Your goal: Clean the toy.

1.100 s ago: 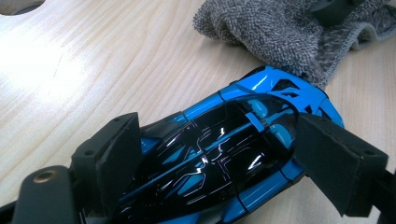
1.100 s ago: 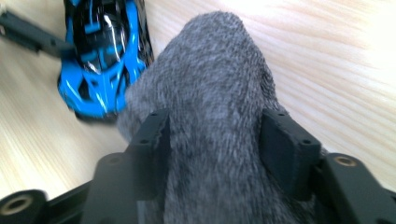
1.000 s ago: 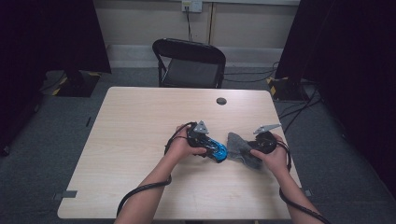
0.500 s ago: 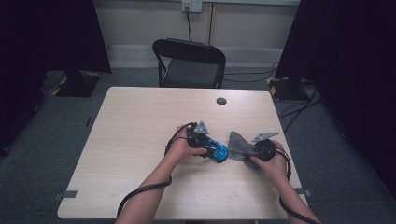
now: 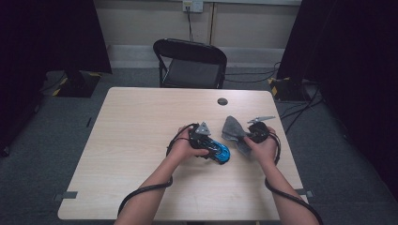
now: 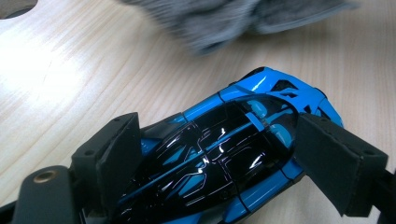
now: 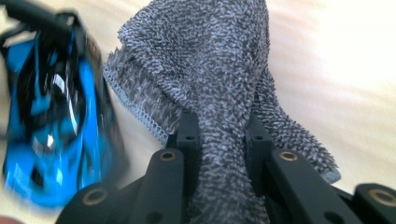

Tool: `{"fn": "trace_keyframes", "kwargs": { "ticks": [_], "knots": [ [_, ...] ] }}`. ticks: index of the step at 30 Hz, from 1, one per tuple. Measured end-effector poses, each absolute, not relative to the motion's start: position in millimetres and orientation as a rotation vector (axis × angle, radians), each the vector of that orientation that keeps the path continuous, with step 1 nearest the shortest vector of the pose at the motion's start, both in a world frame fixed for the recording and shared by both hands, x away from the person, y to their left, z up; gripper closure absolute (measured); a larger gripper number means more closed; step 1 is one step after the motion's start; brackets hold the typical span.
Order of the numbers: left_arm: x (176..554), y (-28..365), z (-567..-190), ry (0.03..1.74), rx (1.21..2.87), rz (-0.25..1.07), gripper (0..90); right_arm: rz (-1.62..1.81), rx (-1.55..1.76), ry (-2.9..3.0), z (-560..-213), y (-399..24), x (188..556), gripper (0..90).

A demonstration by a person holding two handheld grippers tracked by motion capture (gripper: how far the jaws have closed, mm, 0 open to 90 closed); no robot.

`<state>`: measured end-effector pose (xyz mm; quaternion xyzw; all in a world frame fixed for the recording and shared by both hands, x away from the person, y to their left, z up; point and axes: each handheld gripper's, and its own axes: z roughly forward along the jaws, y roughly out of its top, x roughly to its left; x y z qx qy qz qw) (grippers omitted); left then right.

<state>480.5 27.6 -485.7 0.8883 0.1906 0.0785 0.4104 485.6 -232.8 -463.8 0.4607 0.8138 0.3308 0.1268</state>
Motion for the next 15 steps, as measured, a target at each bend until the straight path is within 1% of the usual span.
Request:
{"fn": "trace_keyframes", "kwargs": {
  "ticks": [5,11,14,15],
  "knots": [
    [479,25,-486,0.463,2.240,0.193,15.8,0.939,1.335,2.344,-462,-193,506,73.6],
    [481,27,-486,0.459,2.238,0.188,16.0,0.846,1.310,2.431,-479,-159,520,71.9],
    [480,28,-487,0.460,2.225,0.188,16.0,0.880,1.286,2.467,-482,-152,521,68.9],
    [480,28,-487,0.462,2.217,0.189,16.0,0.890,1.268,2.492,-481,-151,522,65.8]
  ]
}}
